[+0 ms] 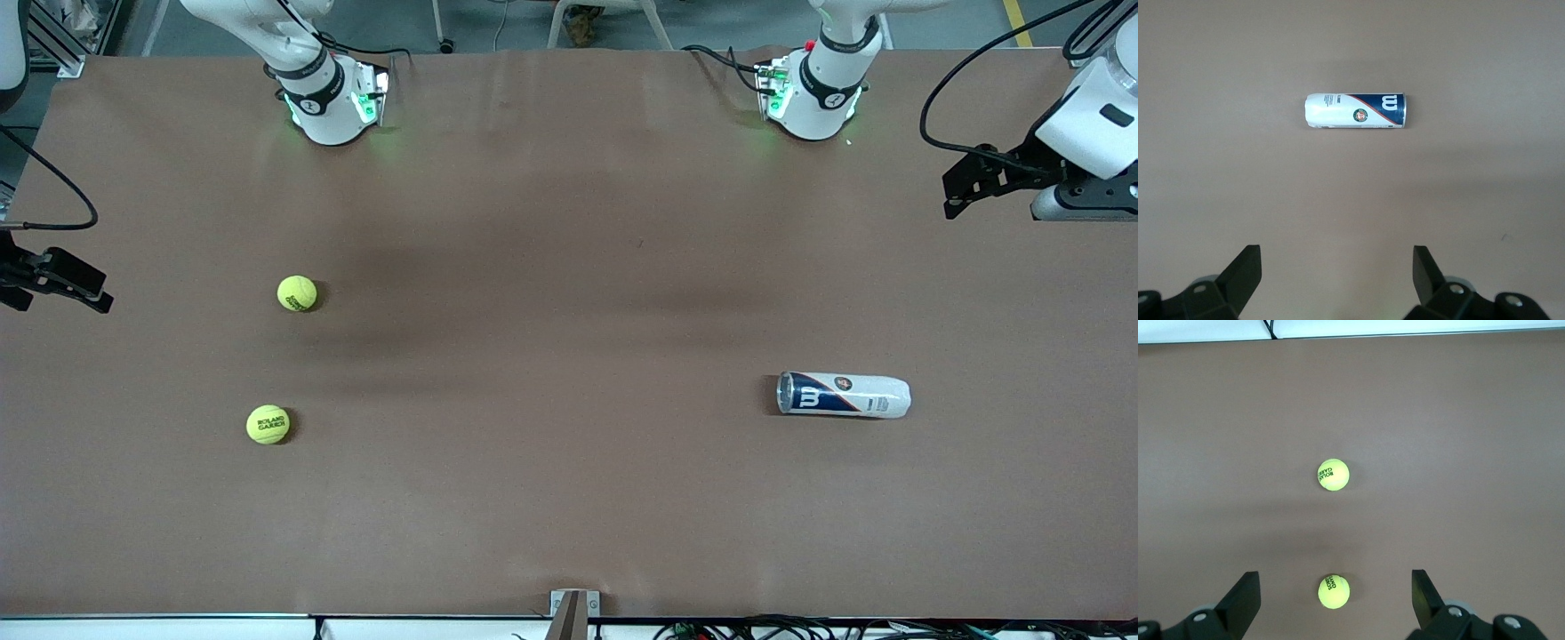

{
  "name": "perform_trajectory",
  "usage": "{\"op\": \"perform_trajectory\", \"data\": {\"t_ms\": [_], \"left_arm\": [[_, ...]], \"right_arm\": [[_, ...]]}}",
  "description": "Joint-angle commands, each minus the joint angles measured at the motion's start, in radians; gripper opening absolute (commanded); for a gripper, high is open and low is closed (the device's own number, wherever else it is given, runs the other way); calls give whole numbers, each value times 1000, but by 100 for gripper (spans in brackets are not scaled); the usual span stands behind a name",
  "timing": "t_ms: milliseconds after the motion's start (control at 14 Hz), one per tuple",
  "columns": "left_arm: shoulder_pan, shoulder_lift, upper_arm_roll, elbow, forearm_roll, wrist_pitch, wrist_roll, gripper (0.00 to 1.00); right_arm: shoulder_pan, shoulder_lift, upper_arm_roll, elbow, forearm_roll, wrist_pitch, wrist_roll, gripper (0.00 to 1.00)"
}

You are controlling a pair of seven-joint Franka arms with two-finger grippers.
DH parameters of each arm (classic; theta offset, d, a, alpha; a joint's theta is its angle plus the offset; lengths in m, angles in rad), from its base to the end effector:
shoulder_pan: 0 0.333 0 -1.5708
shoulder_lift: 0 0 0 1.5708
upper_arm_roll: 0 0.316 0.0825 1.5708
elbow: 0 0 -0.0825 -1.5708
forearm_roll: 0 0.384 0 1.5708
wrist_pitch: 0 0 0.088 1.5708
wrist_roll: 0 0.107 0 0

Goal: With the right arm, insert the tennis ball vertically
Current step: 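Reach the left gripper down to the lying Wilson can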

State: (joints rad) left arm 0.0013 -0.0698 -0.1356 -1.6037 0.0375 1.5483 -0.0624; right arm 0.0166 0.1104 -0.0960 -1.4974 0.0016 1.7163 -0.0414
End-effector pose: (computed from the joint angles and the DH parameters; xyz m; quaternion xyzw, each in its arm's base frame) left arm 0.5261 -0.0697 0.6446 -0.9991 0.0353 -0.0091 0.0227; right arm 0.6009 -0.0444 0.6097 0.9983 -0.0185 0.0541 0.0077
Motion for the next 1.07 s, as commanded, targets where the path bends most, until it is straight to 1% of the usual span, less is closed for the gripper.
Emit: {"op": "perform_trajectory", "data": {"t_ms": [0,214,427,570,712,784,997], "left_arm": [[3,4,-4,11,-20,1,15,100],[3,21,-2,17,-5,10,28,100],[2,103,-1,109,1,16,81,100],[0,123,-1,84,4,18,87,100],[-1,171,-2,83,9,18,90,100],[-4,192,-2,85,9,16,119,100],[-15,269,-7,83,10,19,295,100]], "right_arm": [[-4,-6,7,-9,-8,9,0,100],[-1,-6,7,-9,-6,9,0,100],[-1,-6,9,-4,-5,28,1,100],[-1,-2,9,-9,-6,65,-2,100],[0,12,9,-6,-15,63,-5,100],[3,20,9,-6,-17,62,-8,100],[3,64,9,-9,-20,62,-5,100]]}}
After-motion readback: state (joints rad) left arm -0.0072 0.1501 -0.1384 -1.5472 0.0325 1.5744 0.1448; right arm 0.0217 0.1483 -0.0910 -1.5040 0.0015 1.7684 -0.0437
